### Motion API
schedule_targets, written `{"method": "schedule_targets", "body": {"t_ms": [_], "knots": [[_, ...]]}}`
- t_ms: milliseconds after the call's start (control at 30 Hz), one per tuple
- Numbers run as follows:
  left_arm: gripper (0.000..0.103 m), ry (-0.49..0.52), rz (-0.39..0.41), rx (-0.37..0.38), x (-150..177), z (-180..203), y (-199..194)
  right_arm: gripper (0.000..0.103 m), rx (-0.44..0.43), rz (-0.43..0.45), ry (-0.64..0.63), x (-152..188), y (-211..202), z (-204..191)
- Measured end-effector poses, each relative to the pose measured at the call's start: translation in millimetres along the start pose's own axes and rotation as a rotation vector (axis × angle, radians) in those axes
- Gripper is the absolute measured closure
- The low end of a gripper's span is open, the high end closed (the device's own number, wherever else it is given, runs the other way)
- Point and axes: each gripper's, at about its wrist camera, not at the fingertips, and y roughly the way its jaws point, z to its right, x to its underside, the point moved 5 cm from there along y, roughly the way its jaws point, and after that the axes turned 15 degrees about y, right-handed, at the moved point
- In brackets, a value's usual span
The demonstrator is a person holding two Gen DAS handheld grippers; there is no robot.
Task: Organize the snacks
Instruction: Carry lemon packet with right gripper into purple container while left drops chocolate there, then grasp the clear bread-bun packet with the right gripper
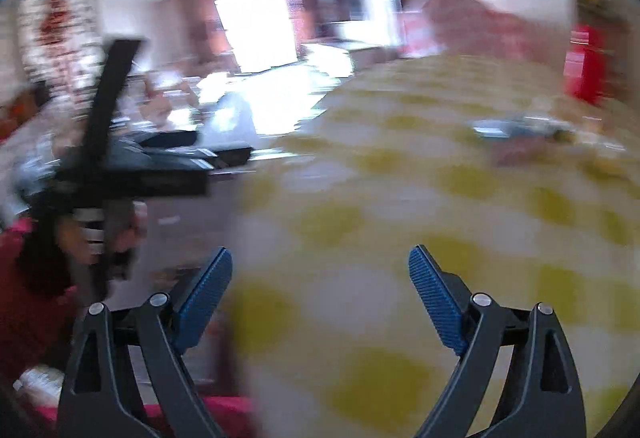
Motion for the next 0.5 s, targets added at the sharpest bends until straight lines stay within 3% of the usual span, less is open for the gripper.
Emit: {"method": "schedule_targets", "body": {"t_ms": [67,200,267,433,500], "knots": [[0.002,0.002,-0.004,0.030,-32.9,32.2,24.3,0.016,0.117,0.037,0.071,-15.1,-5.9,42.0],[0.002,-0.073,0.009,0.017,-88.0,90.4,78.7,0.016,0.189,0.045,0.252,-30.6,-16.3,143.9],[0.002,-0.173,0.007,0.001,-108.4,113.2,104.9,0.016,0.222,0.056,0.340,-32.9,-25.0,190.3],[0.002,-0.432,0.037,-0.066,-123.7,133.9,150.9,0.016,0.279,0.060,0.534,-33.3,-39.3,274.4],[0.002,-0.507,0.038,-0.098,-119.9,130.3,161.4,0.016,0.277,0.059,0.566,-35.6,-32.3,288.1]]}}
